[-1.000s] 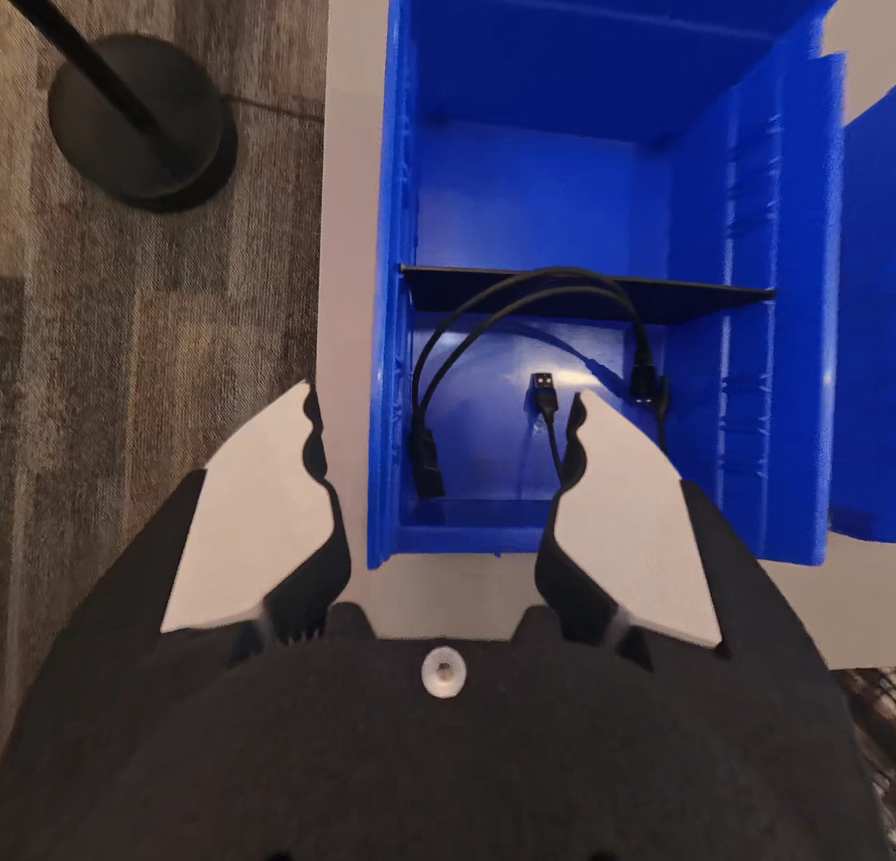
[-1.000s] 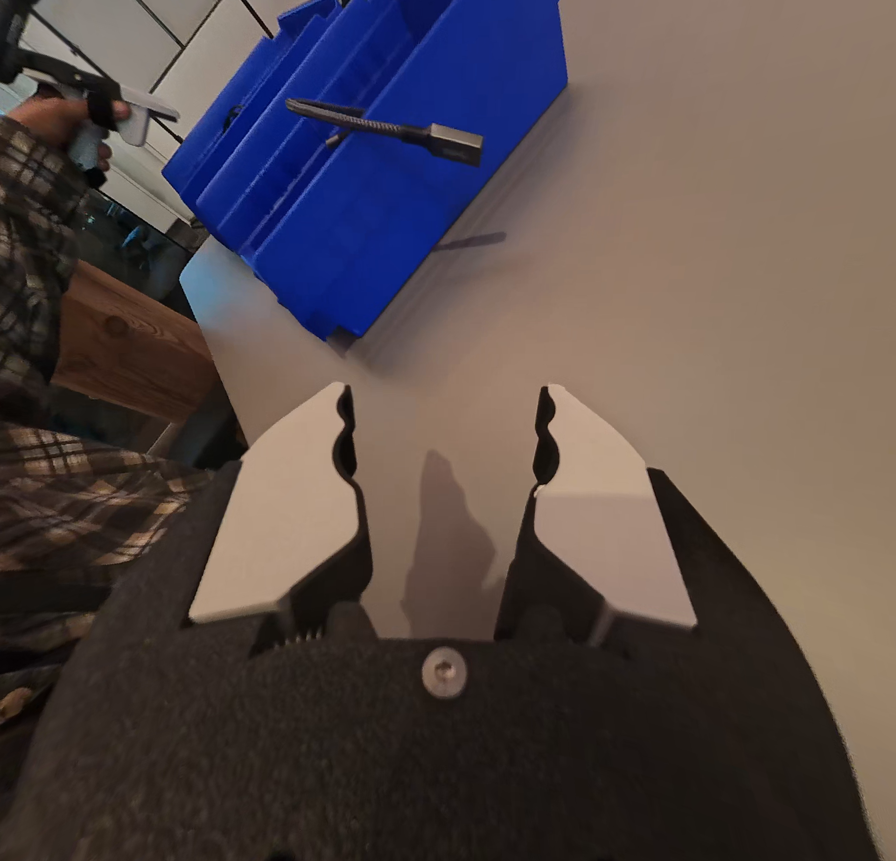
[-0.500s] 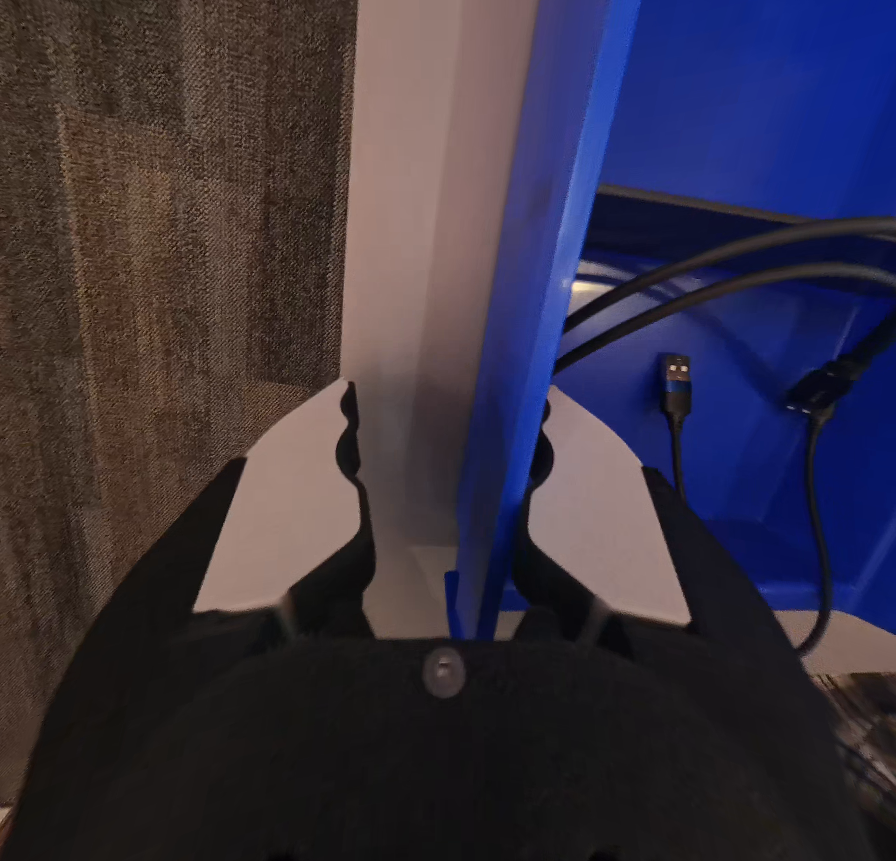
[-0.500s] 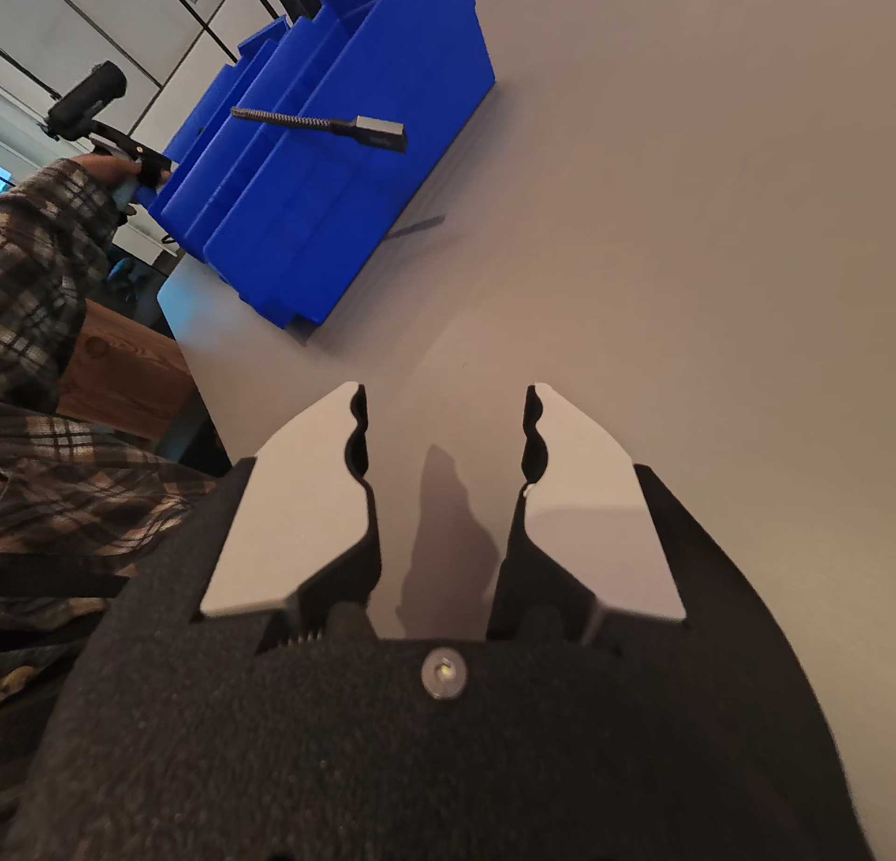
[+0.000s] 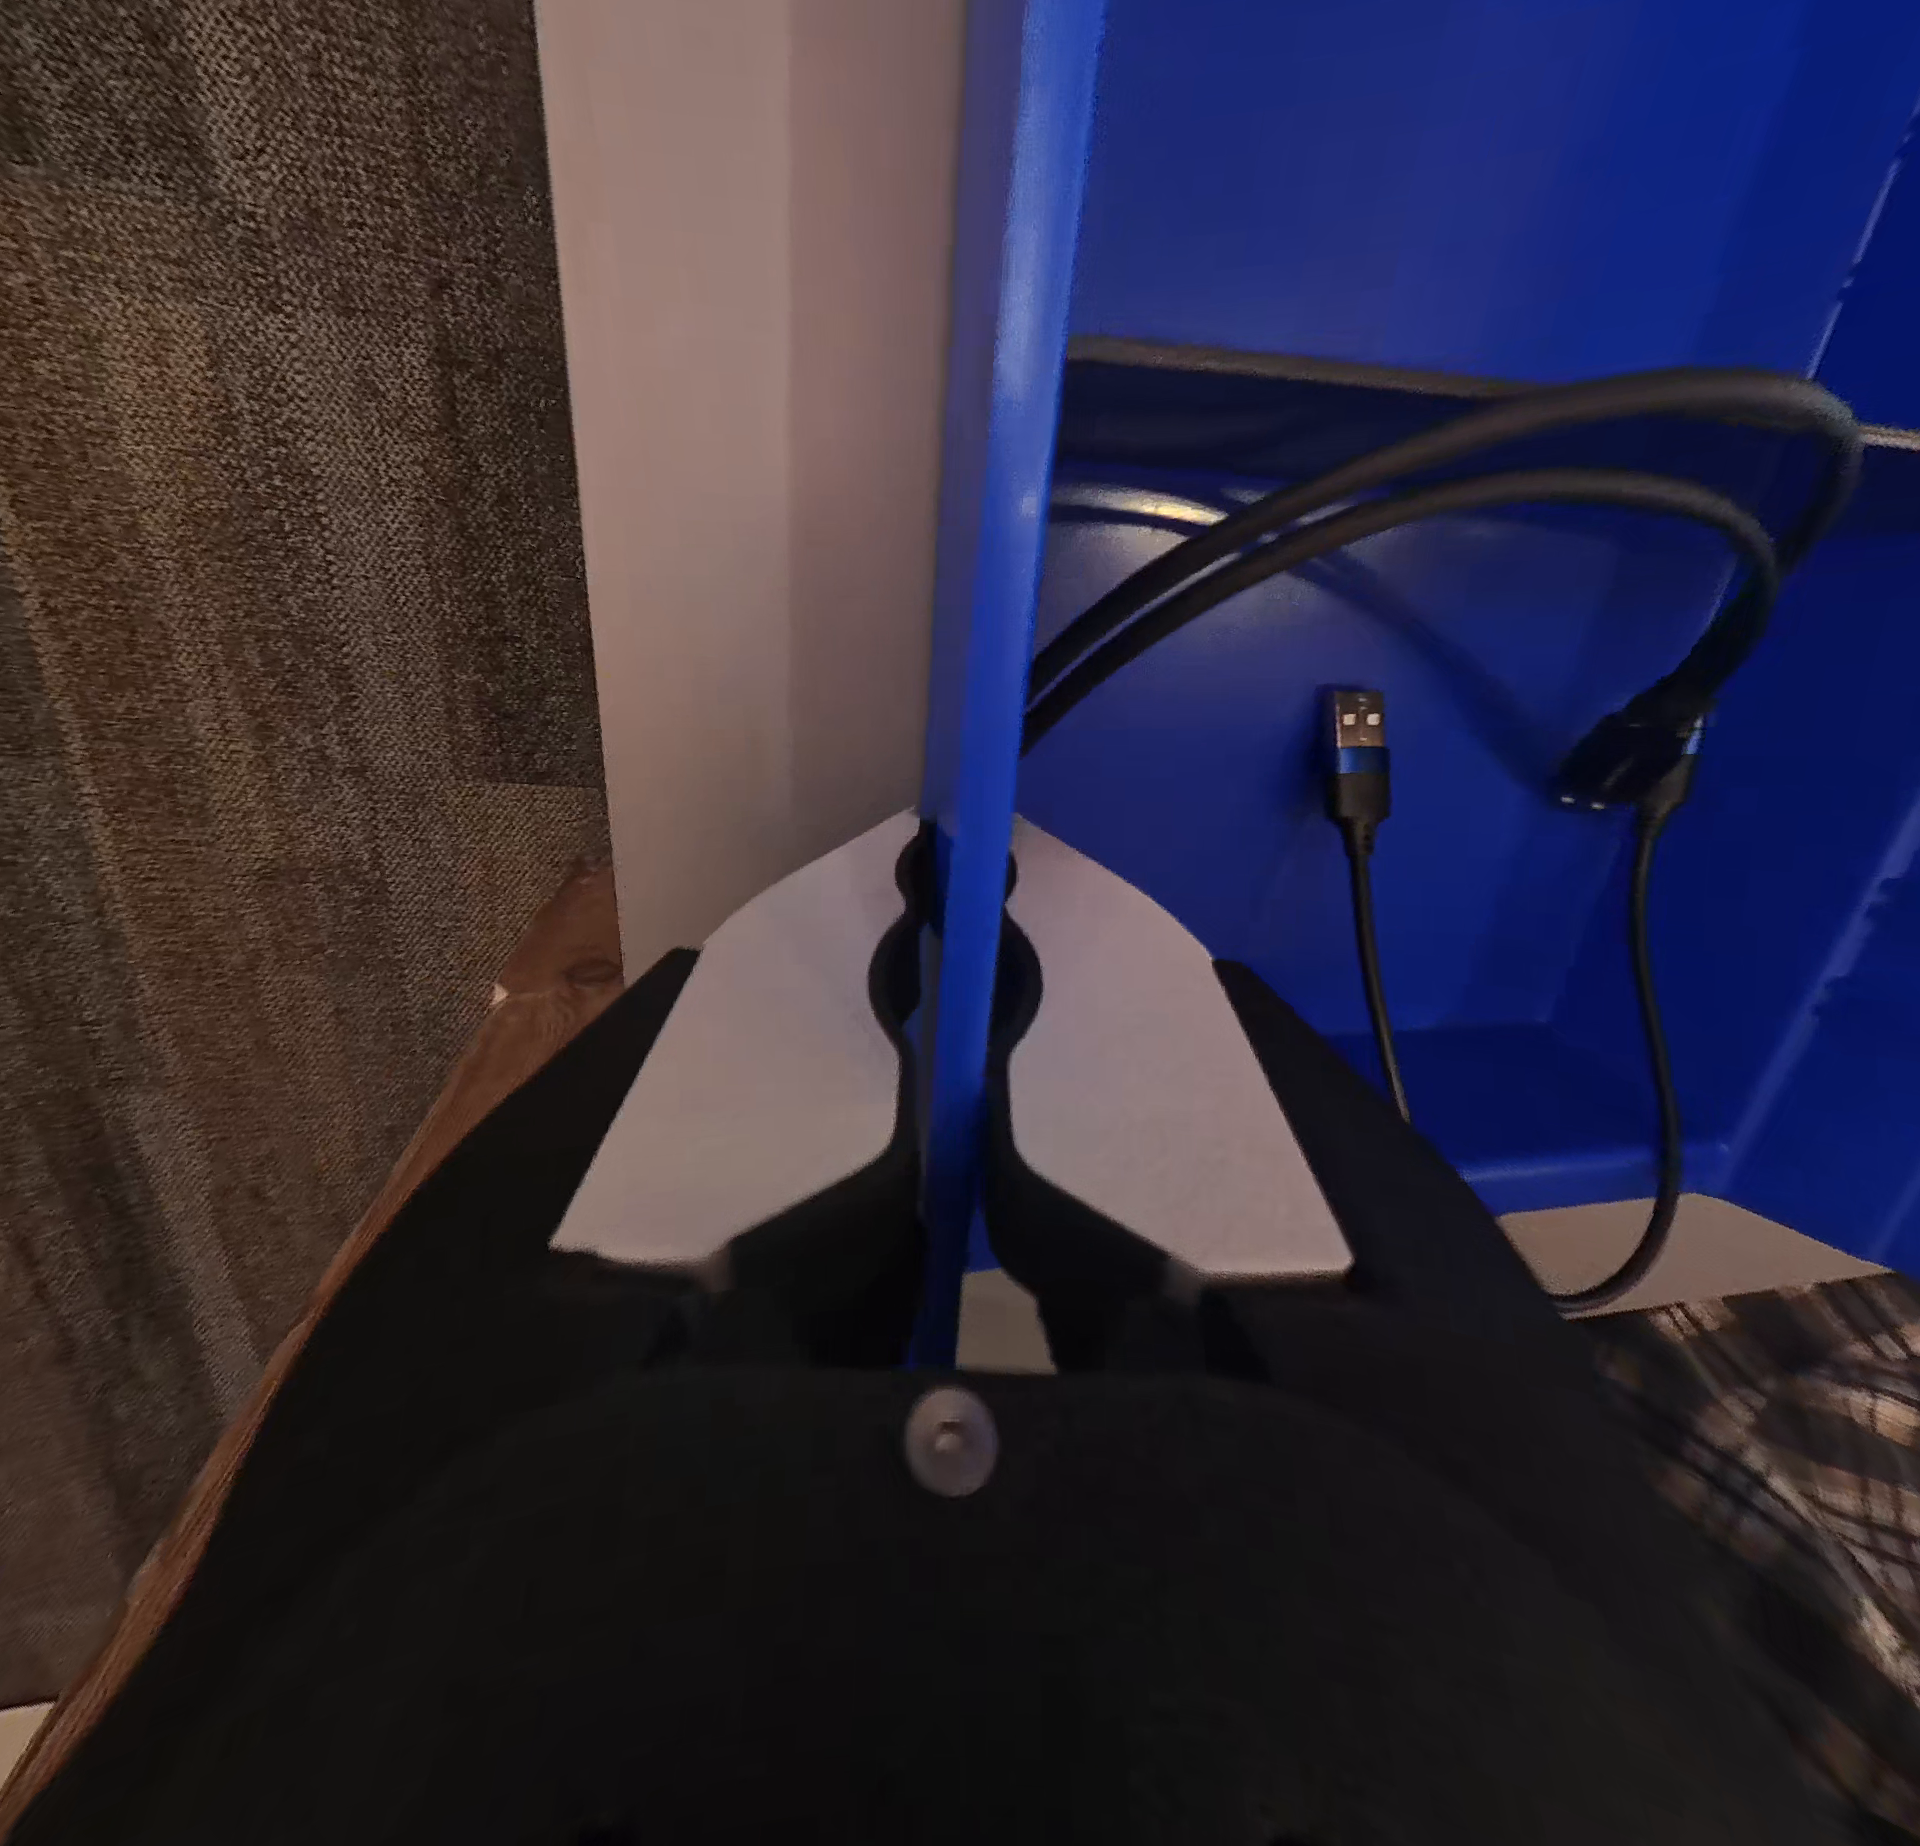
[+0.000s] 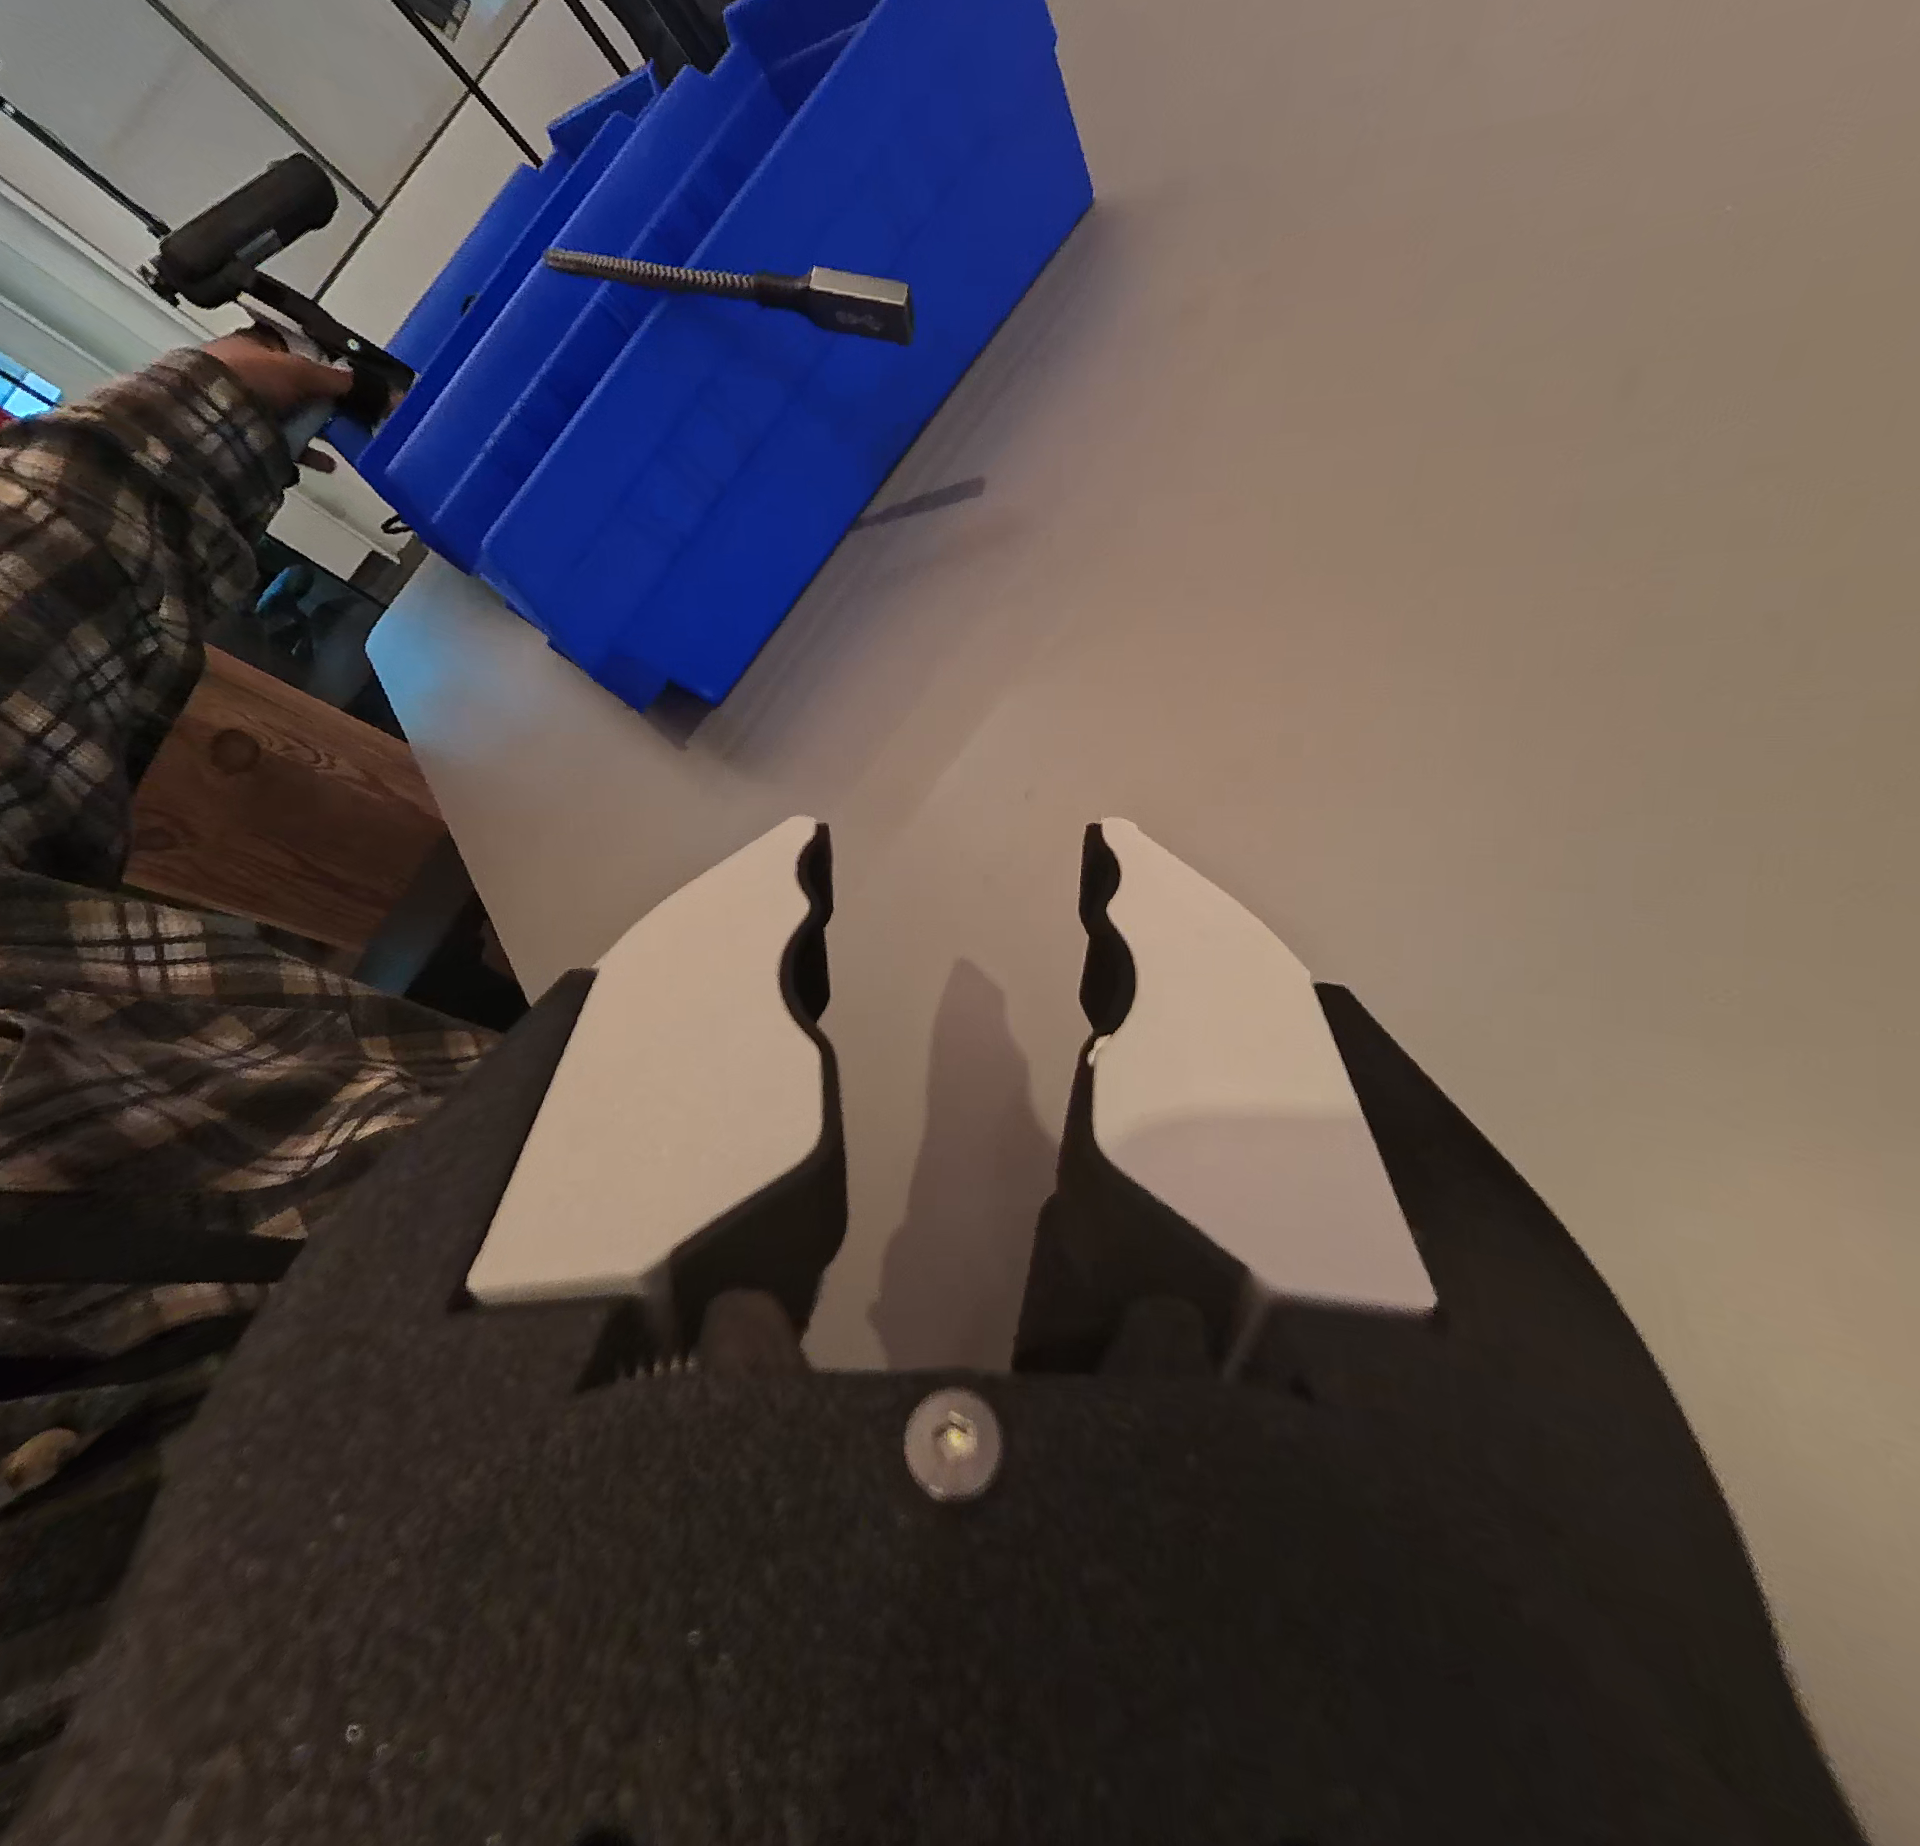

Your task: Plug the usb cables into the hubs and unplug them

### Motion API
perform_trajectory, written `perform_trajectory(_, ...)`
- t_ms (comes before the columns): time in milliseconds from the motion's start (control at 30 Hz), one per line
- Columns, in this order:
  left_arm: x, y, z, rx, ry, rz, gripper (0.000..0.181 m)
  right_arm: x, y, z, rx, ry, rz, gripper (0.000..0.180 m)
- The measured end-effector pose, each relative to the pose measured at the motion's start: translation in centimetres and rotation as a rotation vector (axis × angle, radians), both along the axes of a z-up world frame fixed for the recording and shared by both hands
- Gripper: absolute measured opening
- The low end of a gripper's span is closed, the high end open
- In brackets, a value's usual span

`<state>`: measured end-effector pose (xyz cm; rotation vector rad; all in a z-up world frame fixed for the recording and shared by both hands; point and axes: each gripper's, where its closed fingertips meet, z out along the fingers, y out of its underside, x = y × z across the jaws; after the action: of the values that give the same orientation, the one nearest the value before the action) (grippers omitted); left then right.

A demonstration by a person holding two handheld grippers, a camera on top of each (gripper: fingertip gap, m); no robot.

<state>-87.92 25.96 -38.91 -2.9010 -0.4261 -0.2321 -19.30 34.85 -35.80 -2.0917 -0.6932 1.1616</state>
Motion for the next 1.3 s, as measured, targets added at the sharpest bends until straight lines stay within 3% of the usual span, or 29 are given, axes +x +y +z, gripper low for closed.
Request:
perform_trajectory(367, 1.2, -1.4, 1.5, 0.112, -0.065, 0.105, 0.006, 1.6, -0.2, 1.3, 0.018, 0.046, -0.029, 0.04)
perform_trajectory(567, 1.9, -1.0, 7.3, 0.261, -0.14, 0.18, 0.006, 3.0, -0.1, 2.2, 0.033, 0.076, -0.055, 0.039)
perform_trajectory(767, 5.7, 2.7, 14.6, 0.329, -0.108, 0.087, 0.007, 3.9, -0.1, 3.2, 0.05, 0.096, -0.077, 0.038)
perform_trajectory(1033, 18.9, 12.5, 21.0, 0.322, -0.07, -0.242, 0.007, 5.5, -0.7, 5.4, 0.104, 0.092, -0.12, 0.038)
perform_trajectory(1167, 28.4, 17.0, 21.4, 0.3, -0.073, -0.43, 0.007, 6.9, -1.0, 6.4, 0.125, 0.08, -0.159, 0.039)
perform_trajectory(1300, 38.9, 20.1, 19.6, 0.266, -0.11, -0.611, 0.007, 8.7, -1.0, 7.4, 0.14, 0.085, -0.211, 0.039)
